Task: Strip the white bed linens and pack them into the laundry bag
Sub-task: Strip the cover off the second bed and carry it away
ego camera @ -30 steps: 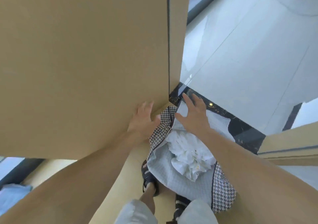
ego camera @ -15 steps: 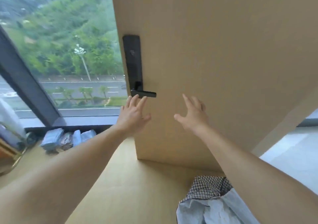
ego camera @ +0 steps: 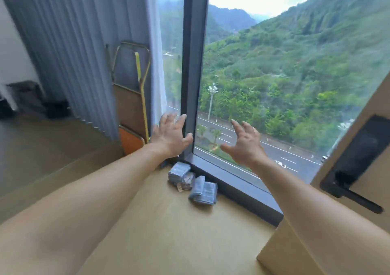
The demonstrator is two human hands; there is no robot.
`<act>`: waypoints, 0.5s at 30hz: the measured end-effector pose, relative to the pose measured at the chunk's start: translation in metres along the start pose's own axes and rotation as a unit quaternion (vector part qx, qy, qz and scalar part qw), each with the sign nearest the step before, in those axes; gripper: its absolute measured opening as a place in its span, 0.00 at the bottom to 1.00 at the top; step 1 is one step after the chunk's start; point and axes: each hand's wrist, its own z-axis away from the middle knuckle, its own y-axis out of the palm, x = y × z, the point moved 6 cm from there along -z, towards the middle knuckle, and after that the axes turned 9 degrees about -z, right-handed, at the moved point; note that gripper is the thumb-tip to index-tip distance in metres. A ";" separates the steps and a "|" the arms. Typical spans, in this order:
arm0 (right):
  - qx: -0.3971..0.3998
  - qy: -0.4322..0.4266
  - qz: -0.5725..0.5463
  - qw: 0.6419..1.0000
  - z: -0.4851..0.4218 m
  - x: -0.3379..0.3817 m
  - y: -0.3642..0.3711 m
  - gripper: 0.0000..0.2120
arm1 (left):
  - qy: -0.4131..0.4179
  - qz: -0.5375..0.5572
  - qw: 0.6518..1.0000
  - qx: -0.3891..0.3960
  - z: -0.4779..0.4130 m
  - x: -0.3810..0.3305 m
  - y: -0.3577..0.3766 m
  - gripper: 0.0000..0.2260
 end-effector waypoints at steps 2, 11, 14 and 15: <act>0.021 -0.031 0.007 0.999 -0.030 0.040 0.025 0.42 | -0.028 -0.011 1.000 -0.009 -0.012 0.042 -0.008 0.31; 0.065 -0.188 0.028 0.980 -0.171 0.210 0.115 0.40 | -0.164 -0.060 0.983 -0.057 -0.089 0.209 -0.038 0.31; 0.088 -0.227 0.031 0.969 -0.217 0.255 0.136 0.39 | -0.213 -0.071 0.972 -0.068 -0.117 0.256 -0.055 0.31; 0.093 -0.238 0.033 0.966 -0.231 0.270 0.143 0.39 | -0.228 -0.075 0.968 -0.071 -0.124 0.272 -0.059 0.31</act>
